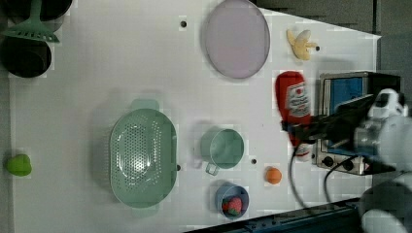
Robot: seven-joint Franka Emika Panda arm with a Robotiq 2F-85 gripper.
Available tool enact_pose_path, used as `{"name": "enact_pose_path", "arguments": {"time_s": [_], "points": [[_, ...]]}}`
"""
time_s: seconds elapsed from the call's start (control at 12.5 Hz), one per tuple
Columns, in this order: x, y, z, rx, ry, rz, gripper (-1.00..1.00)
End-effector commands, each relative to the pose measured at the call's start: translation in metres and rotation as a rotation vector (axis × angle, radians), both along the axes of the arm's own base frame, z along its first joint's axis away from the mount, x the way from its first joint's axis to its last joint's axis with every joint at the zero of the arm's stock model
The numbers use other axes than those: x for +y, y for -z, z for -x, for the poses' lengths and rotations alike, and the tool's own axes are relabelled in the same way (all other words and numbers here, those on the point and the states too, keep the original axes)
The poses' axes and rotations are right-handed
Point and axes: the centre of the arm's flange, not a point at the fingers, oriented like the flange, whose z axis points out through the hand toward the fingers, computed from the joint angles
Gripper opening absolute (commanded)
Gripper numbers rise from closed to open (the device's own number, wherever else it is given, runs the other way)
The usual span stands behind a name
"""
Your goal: Pick Ketchup from the table and place it in strainer.
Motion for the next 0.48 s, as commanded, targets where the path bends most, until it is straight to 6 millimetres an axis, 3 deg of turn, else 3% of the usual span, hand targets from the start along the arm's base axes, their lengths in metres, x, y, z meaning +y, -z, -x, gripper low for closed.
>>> {"name": "enact_pose_path", "arguments": {"time_s": [0.08, 0.48], "points": [[0.068, 0.018, 0.025, 0.041, 0.163, -0.024, 0.21], [0.151, 0.046, 0.050, 0.012, 0.286, -0.099, 0.21]]}}
